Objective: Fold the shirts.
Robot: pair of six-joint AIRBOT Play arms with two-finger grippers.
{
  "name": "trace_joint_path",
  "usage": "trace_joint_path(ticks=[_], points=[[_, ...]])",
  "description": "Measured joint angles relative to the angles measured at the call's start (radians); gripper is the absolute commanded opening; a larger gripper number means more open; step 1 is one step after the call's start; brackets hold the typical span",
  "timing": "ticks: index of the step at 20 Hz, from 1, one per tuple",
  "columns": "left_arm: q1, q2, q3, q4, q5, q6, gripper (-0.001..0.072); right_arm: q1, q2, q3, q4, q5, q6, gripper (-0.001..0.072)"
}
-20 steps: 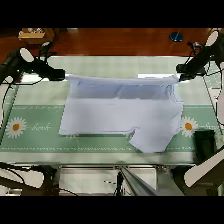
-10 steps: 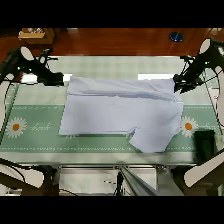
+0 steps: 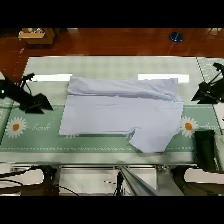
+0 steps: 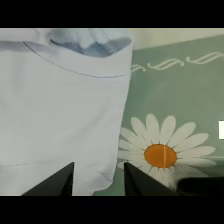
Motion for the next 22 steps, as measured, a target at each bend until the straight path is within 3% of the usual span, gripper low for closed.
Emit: trace_joint_path(ticks=[5,13,14,16,17,18,20,22], points=[[0.061,0.071,-0.255,-0.075,0.031,0.057,0.0651,-0.082,0.136,-0.245,0.111,-0.13,-0.078,0.0414],[0.065,0.05,-0.364,-0.12,0.1,0.032,0.0649,-0.102,0.173,-0.314,0.171,-0.176,-0.115,0.0414],[0.055,0.043,-0.368,-0.132,0.106,0.022,0.0602,-0.102,0.174,-0.316,0.17,-0.175,-0.116,0.0414],[0.027,0.035,-0.372,-0.167,0.174,-0.002,0.0332,-0.103,0.175,-0.317,0.175,-0.171,-0.118,0.0414],[0.01,0.032,-0.373,-0.176,0.215,-0.02,0.012,-0.103,0.175,-0.318,0.177,-0.165,-0.118,0.0414],[-0.007,0.029,-0.374,-0.184,0.262,-0.039,0.0022,-0.103,0.175,-0.319,0.18,-0.16,-0.118,0.0431],[-0.033,0.027,-0.375,-0.195,0.293,-0.064,0.0021,-0.103,0.175,-0.319,0.188,-0.143,-0.118,0.049],[-0.041,0.026,-0.376,-0.2,0.302,-0.069,0.0021,-0.103,0.175,-0.321,0.174,-0.126,-0.119,0.049]])
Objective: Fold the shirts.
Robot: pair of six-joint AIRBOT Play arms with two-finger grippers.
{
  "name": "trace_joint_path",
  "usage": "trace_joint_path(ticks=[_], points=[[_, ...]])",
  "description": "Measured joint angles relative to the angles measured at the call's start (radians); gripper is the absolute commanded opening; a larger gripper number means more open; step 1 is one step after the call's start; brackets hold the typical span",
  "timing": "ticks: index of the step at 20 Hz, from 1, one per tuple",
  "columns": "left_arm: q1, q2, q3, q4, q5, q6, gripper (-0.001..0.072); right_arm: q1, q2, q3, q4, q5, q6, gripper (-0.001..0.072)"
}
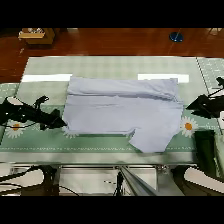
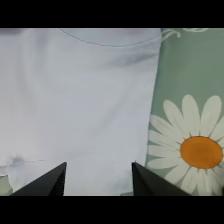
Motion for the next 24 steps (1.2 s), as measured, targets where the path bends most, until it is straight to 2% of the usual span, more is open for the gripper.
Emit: trace_joint_path(ticks=[4,11,12,15,16,17,18,24], points=[[0.018,0.001,0.0,-0.002,-0.014,0.029,0.002,0.0,0.0,-0.065,-0.066,0.019,0.016,0.049],[0.059,0.033,0.0,0.019,-0.052,0.054,0.0021,0.0,0.0,-0.274,-0.042,-0.025,0.012,0.0484],[0.062,0.035,0.0,0.013,-0.06,0.056,0.002,0.0,0.0,-0.303,-0.04,-0.04,0.013,0.046],[0.067,0.04,0.0,0.005,-0.068,0.067,0.002,0.005,0.001,-0.375,-0.01,-0.097,0.015,0.0327],[0.067,0.041,0.0,0.003,-0.069,0.069,0.002,0.013,0.001,-0.395,0.014,-0.117,0.016,0.0253],[0.068,0.042,0.0,-0.003,-0.072,0.076,0.002,0.026,0.001,-0.409,0.038,-0.145,0.016,0.0103],[0.068,0.042,0.0,-0.009,-0.072,0.082,0.0021,0.046,0.001,-0.422,0.057,-0.179,0.018,0.002],[0.069,0.054,0.042,-0.073,-0.115,0.133,0.002,0.132,0.071,-0.409,0.115,-0.238,0.023,0.0017]])
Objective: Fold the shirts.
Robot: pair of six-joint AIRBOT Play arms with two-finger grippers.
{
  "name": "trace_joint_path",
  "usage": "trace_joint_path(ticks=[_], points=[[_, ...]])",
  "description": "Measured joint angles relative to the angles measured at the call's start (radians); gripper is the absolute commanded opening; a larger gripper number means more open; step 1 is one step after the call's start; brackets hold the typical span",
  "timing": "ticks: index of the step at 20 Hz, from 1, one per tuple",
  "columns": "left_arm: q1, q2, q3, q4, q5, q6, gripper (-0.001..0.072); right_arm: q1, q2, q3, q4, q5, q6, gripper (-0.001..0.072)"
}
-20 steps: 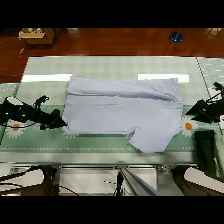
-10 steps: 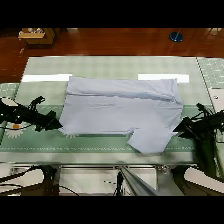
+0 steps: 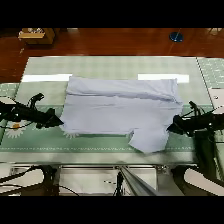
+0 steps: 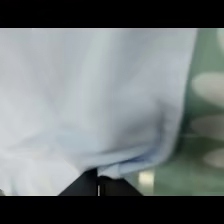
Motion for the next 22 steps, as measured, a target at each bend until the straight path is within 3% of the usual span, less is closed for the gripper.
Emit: trace_joint_path(ticks=[5,9,15,22], points=[[0.0,0.053,0.15,-0.104,-0.04,0.034,0.002,0.001,0.197,0.147,0.061,-0.042,0.001,0.0016],[-0.023,0.065,0.266,-0.23,0.044,0.04,0.002,0.053,0.217,0.297,0.115,-0.129,0.017,0.0016],[-0.098,-0.023,0.359,-0.293,0.242,0.043,0.002,0.134,0.024,0.482,0.142,-0.312,0.042,0.0016],[-0.147,-0.263,0.521,-0.305,0.309,0.043,0.0022,0.156,-0.223,0.571,0.168,-0.431,0.045,0.0017]])
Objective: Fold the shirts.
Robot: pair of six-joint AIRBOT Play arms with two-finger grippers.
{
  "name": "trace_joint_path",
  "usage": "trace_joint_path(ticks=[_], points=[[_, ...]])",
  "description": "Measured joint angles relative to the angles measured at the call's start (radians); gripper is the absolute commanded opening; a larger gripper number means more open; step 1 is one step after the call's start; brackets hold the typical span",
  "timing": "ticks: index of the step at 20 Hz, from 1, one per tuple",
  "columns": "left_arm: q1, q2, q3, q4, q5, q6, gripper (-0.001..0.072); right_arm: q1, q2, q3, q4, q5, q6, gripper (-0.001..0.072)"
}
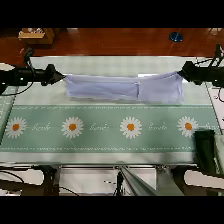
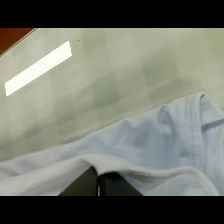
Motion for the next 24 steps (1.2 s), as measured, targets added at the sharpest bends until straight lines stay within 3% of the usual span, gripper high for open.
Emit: trace_joint_path(ticks=[2,3,5,6,7,8,9,12,15,18,24], points=[[-0.015,-0.057,0.037,0.0,0.005,0.0,0.0024,0.019,-0.055,0.006,0.002,-0.04,0.0,0.0021],[-0.02,-0.078,0.051,-0.001,0.007,0.0,0.0029,0.029,-0.078,0.008,0.002,-0.059,-0.001,0.0059],[-0.024,-0.109,0.068,0.0,0.008,0.0,0.0199,0.047,-0.114,0.01,0.002,-0.093,-0.002,0.0148],[-0.021,-0.118,0.074,0.003,0.013,-0.001,0.0271,0.05,-0.126,0.01,-0.002,-0.106,-0.003,0.0151],[-0.014,-0.125,0.077,0.008,0.014,-0.003,0.0329,0.051,-0.132,0.011,-0.006,-0.114,-0.003,0.0223],[-0.002,-0.129,0.08,0.013,0.005,-0.003,0.0394,0.047,-0.132,0.011,-0.011,-0.117,-0.003,0.0415],[0.013,-0.132,0.085,0.014,-0.009,-0.003,0.0401,0.037,-0.126,0.011,-0.021,-0.117,-0.003,0.0486],[0.084,-0.134,0.114,0.019,-0.092,-0.024,0.0397,-0.022,-0.077,0.012,-0.064,-0.093,-0.003,0.0487],[0.151,-0.128,0.142,0.023,-0.202,-0.047,0.0396,-0.1,-0.04,0.012,-0.149,-0.01,-0.002,0.0593],[0.175,-0.121,0.152,0.021,-0.286,-0.056,0.0396,-0.169,-0.06,0.012,-0.187,0.113,-0.005,0.0599],[0.155,-0.119,0.158,0.022,-0.338,-0.06,0.0396,-0.203,-0.184,0.012,-0.055,0.243,-0.055,0.0598]])
